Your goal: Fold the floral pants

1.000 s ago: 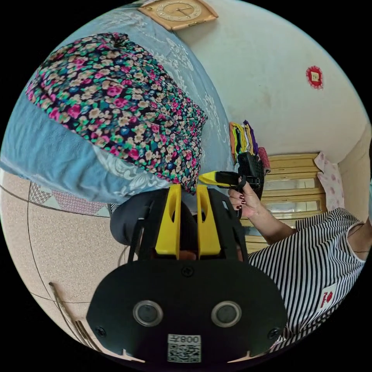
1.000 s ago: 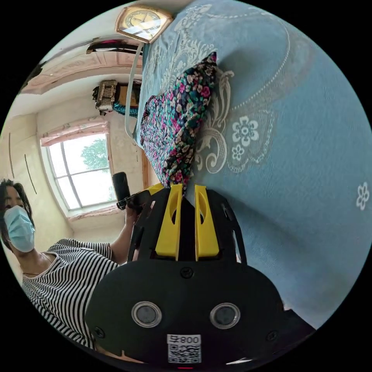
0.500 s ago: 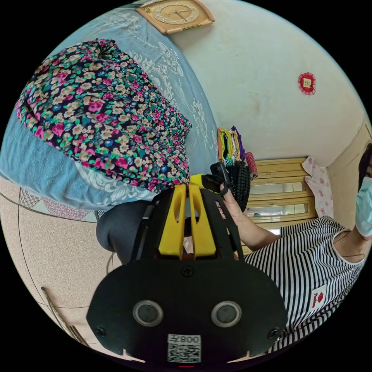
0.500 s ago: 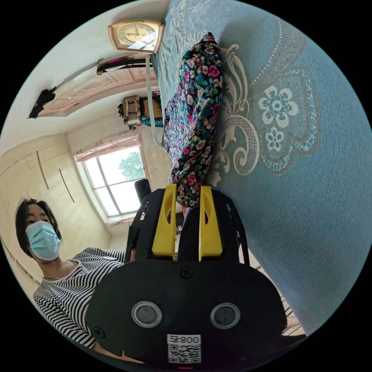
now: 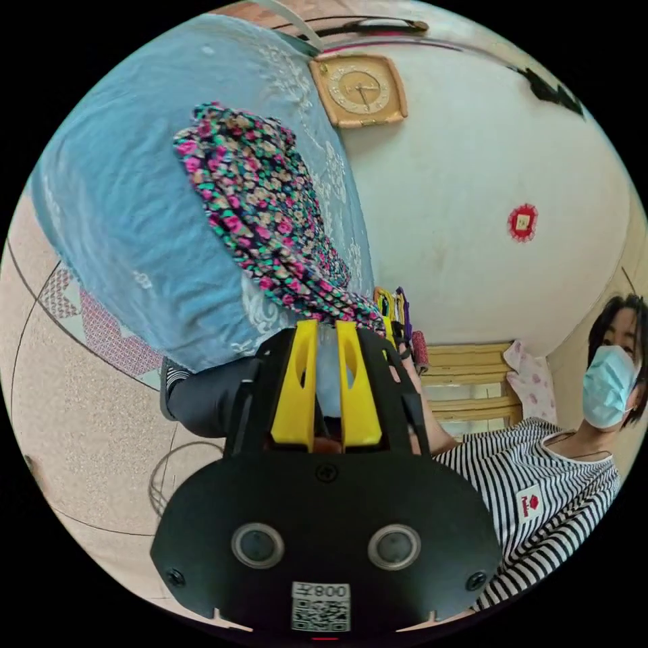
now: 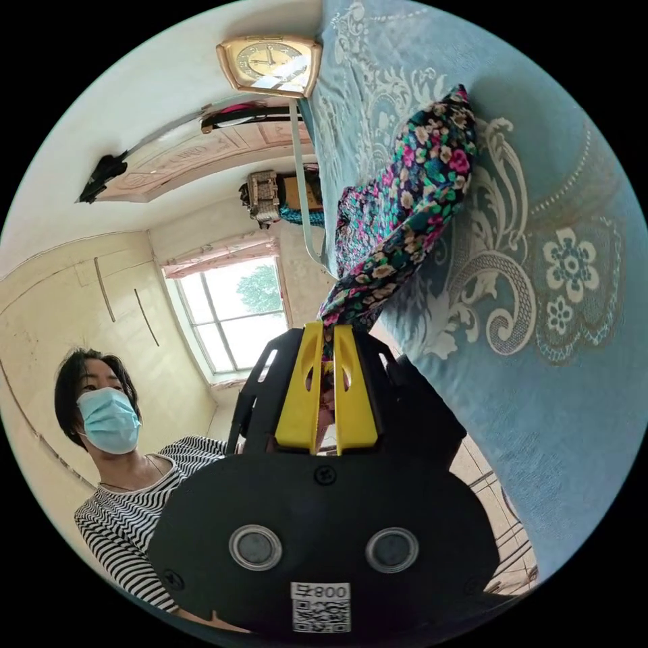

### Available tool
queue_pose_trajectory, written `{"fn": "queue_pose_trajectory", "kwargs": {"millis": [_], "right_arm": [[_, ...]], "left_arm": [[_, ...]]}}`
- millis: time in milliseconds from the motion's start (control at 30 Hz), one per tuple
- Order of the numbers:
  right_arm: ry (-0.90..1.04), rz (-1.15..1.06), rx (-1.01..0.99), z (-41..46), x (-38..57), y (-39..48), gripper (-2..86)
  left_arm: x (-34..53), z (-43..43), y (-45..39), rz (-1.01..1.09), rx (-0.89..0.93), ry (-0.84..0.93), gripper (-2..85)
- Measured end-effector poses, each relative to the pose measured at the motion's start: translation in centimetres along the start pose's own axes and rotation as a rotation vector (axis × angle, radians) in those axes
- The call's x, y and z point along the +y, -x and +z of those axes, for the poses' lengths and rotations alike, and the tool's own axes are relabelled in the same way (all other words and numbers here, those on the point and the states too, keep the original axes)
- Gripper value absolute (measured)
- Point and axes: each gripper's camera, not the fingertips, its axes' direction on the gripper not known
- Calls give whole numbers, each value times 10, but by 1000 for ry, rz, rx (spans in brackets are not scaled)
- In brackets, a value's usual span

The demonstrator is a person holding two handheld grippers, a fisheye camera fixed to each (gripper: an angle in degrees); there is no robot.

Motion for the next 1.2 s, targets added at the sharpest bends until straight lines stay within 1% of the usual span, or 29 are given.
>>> {"fn": "queue_pose_trajectory", "kwargs": {"millis": [100, 233, 300, 400, 633, 833, 1033, 1200], "right_arm": [[1, -43, -13, -6, 0, 0, 22], [10, -84, -15, -10, 2, -8, 20], [3, -88, -16, -13, 4, -16, 20], [-3, -93, -25, -18, 11, -31, 20], [-14, -88, -35, -30, 35, -78, 20], [-12, -93, -25, -41, 57, -114, 20], [-26, -88, -18, -66, 91, -154, 20], [-46, -117, -39, -98, 138, -174, 20]], "left_arm": [[4, -24, 15, -97, 72, -118, 79], [4, -41, 21, -177, 143, -215, 105], [3, -52, 21, -219, 213, -303, 115], [-4, -63, 18, -257, 237, -370, 120], [-33, -77, -27, -248, 177, -353, 104], [-61, -82, -87, -243, 79, -312, 58], [-68, -89, -175, -172, 24, -304, 39], [-67, -96, -284, -44, 52, -304, 35]]}}
